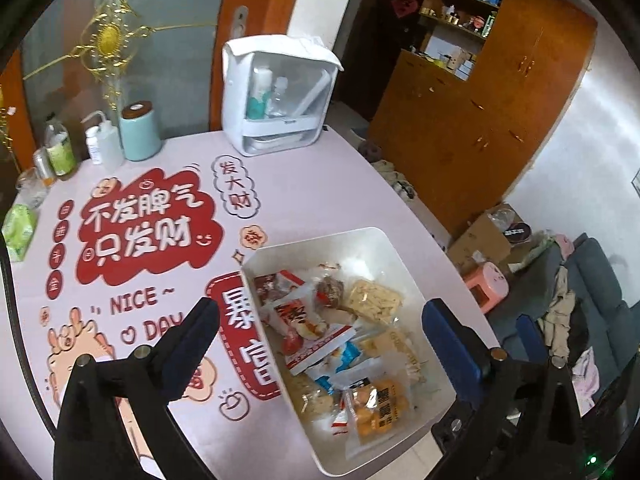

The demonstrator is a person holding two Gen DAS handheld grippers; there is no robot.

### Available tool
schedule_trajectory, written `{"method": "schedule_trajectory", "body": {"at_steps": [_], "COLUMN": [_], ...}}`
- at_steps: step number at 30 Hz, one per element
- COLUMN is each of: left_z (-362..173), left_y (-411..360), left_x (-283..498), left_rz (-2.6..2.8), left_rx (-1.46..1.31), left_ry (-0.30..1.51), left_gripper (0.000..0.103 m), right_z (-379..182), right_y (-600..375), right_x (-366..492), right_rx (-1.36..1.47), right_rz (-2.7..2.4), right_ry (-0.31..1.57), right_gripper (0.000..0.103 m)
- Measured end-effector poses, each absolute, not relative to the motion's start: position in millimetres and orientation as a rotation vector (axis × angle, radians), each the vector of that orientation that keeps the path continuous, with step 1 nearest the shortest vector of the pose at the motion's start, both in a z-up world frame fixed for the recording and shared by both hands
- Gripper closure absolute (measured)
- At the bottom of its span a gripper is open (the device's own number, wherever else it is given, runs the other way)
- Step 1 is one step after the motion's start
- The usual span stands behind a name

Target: Organize snacks

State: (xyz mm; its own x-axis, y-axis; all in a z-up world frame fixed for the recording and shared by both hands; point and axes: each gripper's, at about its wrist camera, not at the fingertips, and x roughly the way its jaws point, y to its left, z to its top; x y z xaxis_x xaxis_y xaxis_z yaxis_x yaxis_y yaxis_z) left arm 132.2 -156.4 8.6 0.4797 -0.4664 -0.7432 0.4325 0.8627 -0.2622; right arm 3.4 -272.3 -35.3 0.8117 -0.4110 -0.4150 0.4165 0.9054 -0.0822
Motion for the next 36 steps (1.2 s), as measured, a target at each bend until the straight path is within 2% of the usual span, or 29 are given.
{"method": "schedule_trajectory", "body": {"at_steps": [11,19,27,36], "left_z": [17,3,-12,-11], "left_y": [-127,-91,-45,-23], "left_x": [103,72,43,28], "left_rz": [-0.434,-0.258,-0.077,0.053], "left_rx": [-0.01,0.022,-0.054,-0.077], "left_ry": [0.874,0.865,0.882,0.861], "left_gripper": [0.002,0.002,0.002,0.002], "right_z": [-29,-23,-21,-11], "right_y": [-266,-253,-231,-208], "right_x": [5,11,16,10], "right_rx": [0.023,0.051,0.065,0.059], "right_rz": [-0.368,-0.243,-0.081,0.015], "right_ry": [0.478,0.564,0.69,0.73], "right_gripper": [0.022,0.022,0.022,0.022]}}
